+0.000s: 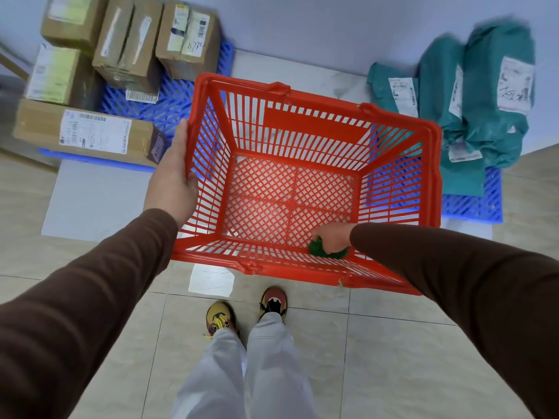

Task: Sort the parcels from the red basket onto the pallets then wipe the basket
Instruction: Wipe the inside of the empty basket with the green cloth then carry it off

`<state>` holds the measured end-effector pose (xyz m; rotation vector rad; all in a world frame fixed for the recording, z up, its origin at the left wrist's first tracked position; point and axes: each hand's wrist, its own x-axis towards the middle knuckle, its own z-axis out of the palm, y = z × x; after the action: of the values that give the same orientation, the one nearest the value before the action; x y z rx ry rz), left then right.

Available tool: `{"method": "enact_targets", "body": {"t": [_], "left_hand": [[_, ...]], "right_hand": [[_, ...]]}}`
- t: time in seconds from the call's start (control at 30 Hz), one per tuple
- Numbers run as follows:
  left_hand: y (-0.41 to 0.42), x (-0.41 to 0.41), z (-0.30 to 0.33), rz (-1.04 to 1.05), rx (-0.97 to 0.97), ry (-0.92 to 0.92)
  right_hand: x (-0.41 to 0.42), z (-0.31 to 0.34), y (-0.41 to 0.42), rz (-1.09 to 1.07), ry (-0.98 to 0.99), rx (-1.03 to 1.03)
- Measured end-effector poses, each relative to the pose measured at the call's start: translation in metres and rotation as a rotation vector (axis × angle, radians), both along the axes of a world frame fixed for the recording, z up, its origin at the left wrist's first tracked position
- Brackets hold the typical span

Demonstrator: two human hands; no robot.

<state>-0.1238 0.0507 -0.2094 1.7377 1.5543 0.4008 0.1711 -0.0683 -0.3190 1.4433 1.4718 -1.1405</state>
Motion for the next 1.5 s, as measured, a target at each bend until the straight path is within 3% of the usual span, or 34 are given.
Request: {"method": "enact_targets", "body": {"t": [0.4,0.57,0.7,0.9,1.07,1.2,1.3,1.4,1.5], "left_hand": [[0.001,-0.002,-0.003,-0.019,0.016,-0.030],[0.003,-0.003,-0.005,-0.034,0.059,0.000],[0.003,-0.004,-0.007,-0.030,0.057,0.018],[0.005,-0.006,-0.011,-0.031,0.062,0.020],[0.003,-0.004,-0.011,-0.041,0.062,0.019],[0.005,-0.004,-0.012,-0.043,0.057,0.023],[0.004,-0.005,-0.010,-0.043,0.049,0.017],[0.003,-0.005,-0.011,-0.048,0.043,0.015],[0.004,-0.006,-0.012,-0.051,0.035,0.007]], "right_hand": [[-0.133,-0.016,0.063,-0.100,0.326,0.315],[-0.159,-0.020,0.080,0.165,0.362,0.597],[-0.132,-0.020,0.089,0.379,0.263,0.750],[-0.043,-0.016,0.084,0.039,-0.080,0.747],[0.043,-0.018,0.037,-0.303,-0.401,0.602],[0.005,-0.022,0.048,-0.461,-0.258,0.586],[-0.047,-0.025,0.065,-0.444,-0.054,0.601],[-0.094,-0.022,0.067,-0.193,0.178,0.507],[-0.103,-0.024,0.061,0.071,0.237,0.391]]}}
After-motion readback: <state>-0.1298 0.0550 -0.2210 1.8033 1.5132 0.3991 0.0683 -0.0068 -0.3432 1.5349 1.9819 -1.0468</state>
